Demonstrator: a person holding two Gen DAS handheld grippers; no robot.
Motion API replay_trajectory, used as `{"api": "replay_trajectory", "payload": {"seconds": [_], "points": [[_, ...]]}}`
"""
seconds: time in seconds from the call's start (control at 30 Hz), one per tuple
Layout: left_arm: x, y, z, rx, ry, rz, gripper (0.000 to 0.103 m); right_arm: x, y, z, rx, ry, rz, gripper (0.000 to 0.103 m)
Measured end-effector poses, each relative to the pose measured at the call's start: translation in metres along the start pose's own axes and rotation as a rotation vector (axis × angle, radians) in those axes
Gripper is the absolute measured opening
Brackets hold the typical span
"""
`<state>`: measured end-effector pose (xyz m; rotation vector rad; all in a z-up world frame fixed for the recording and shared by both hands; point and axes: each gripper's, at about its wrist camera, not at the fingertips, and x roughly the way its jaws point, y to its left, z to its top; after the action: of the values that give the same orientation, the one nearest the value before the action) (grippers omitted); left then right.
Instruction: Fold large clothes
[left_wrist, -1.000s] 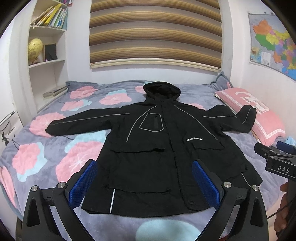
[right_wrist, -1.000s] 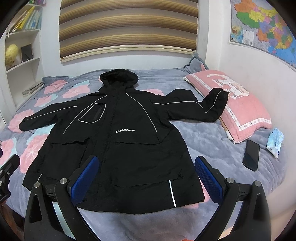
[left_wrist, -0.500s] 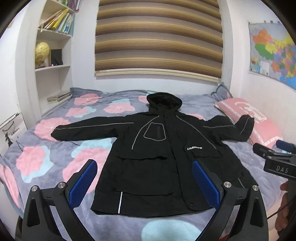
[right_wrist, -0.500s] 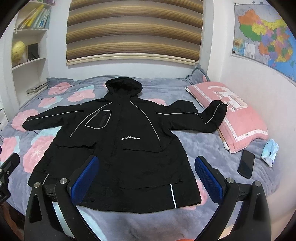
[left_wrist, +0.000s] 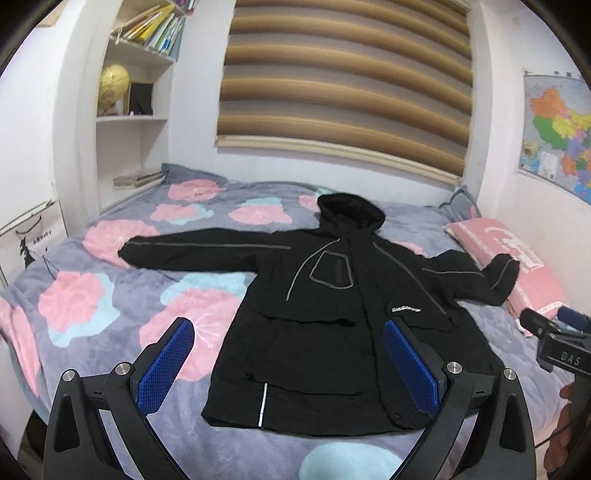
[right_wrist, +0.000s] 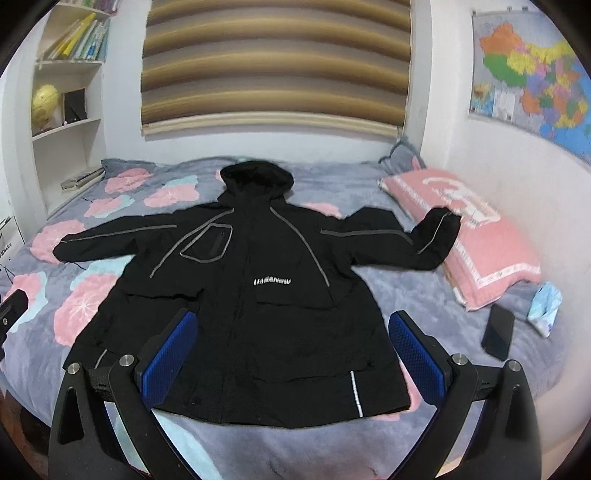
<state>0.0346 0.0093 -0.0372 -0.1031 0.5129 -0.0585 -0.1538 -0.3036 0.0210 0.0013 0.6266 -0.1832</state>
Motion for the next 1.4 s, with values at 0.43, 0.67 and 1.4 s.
{"api": "replay_trajectory", "payload": {"seconds": [0.43,0.67,1.4], "points": [[0.063,0.001,-0.013,-0.028,0.133,0.0,0.102,0.073,-0.02,-0.008,0.08,0.103,0.012,0.103],[0.073,0.013,-0.017,-0.067,0.156,0.005,0.102,0.077,-0.024,-0.012,0.077,0.114,-0.015,0.103],[0.268,0.358,0.087,-0.624,0.065,0.17,0.102,0.272,0.076,-0.01,-0.016,0.084,0.077,0.103]]}}
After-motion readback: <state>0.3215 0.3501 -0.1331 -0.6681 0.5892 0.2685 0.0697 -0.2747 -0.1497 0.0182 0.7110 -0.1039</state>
